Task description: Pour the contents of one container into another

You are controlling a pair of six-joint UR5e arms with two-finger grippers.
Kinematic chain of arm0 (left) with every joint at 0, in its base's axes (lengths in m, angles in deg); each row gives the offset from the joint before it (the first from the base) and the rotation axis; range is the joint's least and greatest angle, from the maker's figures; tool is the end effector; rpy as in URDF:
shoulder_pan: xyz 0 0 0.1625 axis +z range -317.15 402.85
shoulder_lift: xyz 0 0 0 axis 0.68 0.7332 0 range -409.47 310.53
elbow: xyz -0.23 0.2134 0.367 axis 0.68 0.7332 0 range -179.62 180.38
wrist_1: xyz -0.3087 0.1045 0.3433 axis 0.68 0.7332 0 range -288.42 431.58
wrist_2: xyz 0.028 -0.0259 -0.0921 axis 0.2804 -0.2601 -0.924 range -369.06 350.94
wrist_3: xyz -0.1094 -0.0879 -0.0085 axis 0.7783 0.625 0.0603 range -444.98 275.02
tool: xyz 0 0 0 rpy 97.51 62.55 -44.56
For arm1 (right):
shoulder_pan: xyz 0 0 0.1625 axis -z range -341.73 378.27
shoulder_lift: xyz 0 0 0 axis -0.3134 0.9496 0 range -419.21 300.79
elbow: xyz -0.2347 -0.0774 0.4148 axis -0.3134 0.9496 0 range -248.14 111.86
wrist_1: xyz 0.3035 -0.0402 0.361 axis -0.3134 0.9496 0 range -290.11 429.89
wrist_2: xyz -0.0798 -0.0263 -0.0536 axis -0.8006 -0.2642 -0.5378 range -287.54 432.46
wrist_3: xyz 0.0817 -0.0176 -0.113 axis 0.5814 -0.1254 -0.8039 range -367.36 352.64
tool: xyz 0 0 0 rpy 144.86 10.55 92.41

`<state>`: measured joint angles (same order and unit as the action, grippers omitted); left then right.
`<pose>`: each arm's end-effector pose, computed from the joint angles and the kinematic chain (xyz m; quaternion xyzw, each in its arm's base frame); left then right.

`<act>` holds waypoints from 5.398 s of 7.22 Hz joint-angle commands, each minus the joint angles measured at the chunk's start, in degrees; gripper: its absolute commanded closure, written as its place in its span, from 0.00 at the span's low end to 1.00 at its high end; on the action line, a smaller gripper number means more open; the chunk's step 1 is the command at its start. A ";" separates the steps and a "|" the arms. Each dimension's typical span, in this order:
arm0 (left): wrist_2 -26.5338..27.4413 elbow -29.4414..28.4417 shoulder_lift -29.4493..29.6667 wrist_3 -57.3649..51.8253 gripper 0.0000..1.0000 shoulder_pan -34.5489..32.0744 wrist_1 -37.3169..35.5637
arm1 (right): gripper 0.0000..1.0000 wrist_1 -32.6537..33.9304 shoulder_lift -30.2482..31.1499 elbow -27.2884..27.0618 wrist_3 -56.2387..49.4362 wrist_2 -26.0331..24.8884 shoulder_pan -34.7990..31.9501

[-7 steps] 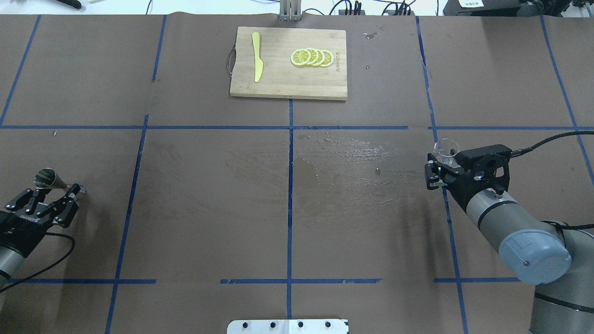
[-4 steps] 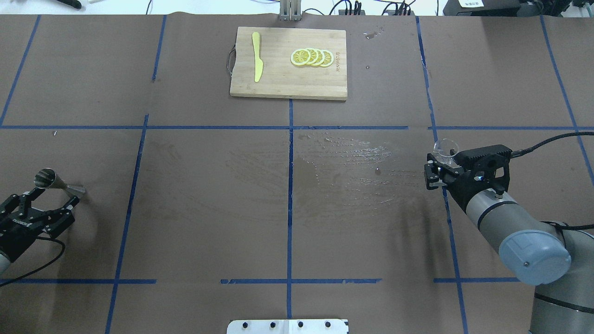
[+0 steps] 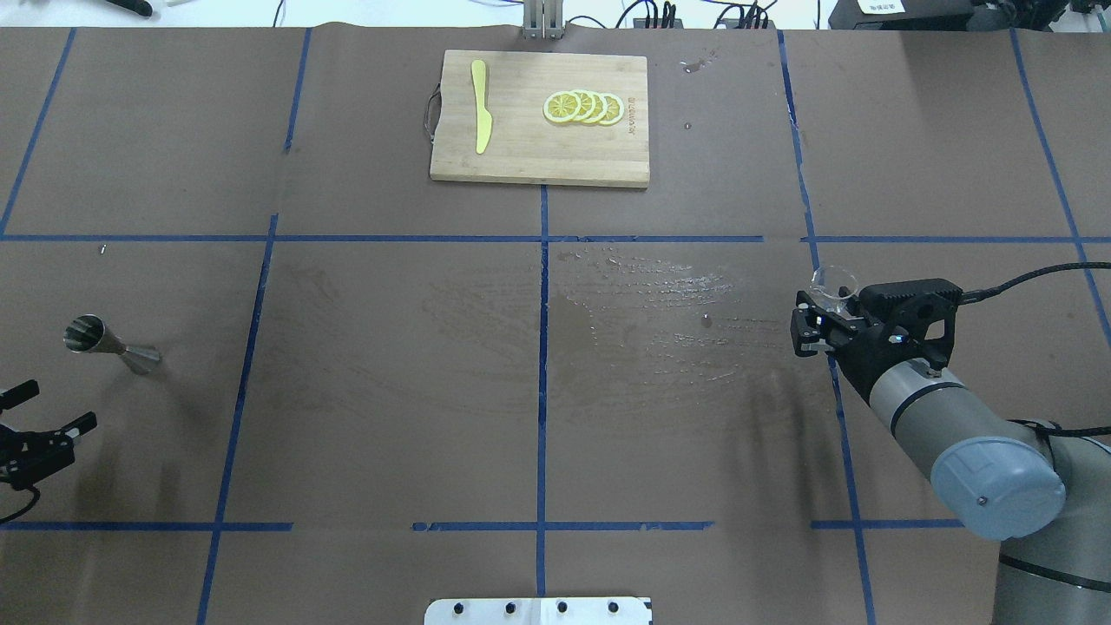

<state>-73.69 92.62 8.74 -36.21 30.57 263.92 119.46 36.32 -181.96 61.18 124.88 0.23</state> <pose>0.2439 -0.2510 0.7392 0.4184 0.4373 0.0701 0.7929 -0.4377 -0.3728 0.4733 0.4211 -0.3419 0.1331 0.8295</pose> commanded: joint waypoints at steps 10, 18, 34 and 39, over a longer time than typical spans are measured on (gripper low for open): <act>-43.04 -6.91 5.59 -35.93 0.00 -45.82 -12.43 | 0.63 -21.50 3.17 20.21 10.22 -30.19 16.80; -44.71 -6.38 5.60 -35.75 0.00 -45.91 -11.02 | 0.21 -21.98 3.34 23.11 10.04 -28.78 16.71; -57.57 -6.82 11.03 -28.63 0.00 -58.24 -30.99 | 0.00 -1.09 10.16 8.17 -37.77 73.53 -52.45; -75.56 7.83 12.36 -33.36 0.00 -67.88 -58.60 | 0.00 32.16 3.60 8.43 -62.48 80.81 -66.34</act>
<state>-148.12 95.82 21.19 -67.78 -35.94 212.95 148.56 39.67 -173.63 0.15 204.26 -65.34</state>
